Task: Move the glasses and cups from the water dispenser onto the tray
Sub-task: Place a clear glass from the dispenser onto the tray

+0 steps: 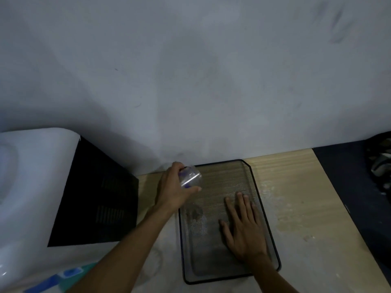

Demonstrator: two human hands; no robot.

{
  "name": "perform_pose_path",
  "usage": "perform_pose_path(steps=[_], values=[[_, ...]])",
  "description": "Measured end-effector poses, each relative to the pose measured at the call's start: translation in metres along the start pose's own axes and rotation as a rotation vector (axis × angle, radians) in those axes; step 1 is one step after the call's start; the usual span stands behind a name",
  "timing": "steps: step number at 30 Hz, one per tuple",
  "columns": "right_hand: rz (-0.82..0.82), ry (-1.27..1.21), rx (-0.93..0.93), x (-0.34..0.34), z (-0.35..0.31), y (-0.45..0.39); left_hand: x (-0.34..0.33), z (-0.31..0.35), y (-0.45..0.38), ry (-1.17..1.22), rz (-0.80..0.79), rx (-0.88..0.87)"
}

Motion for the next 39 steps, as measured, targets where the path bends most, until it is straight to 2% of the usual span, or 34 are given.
perform_pose_path(steps=[4,9,11,29,35,39], values=[[0.001,-0.019,-0.003,-0.002,0.002,0.000,-0.002,0.003,-0.019,-0.187,0.007,-0.067],[0.007,-0.038,-0.001,-0.001,0.002,0.000,-0.028,0.014,-0.038,-0.487,-0.176,-0.093],[0.010,-0.036,0.002,-0.001,0.002,-0.001,-0.036,0.016,-0.042,-0.544,-0.191,-0.094],[0.041,-0.076,0.008,-0.005,0.003,0.000,-0.043,0.011,-0.028,-0.433,-0.106,-0.121],[0.042,-0.069,0.023,0.006,0.001,0.006,-0.006,0.032,0.018,-0.359,0.006,-0.153],[-0.028,-0.128,0.000,0.010,-0.002,0.002,0.028,0.049,0.064,-0.301,0.080,-0.217]])
Point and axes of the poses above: each hand's wrist, its own y-axis away from the middle knuckle, its own x-axis out of the back of the hand, z = x × y, the point moved 3 cm from there along -y, towards the middle knuckle, and after that the axes turned 14 degrees about -x, right-handed, at the moved point
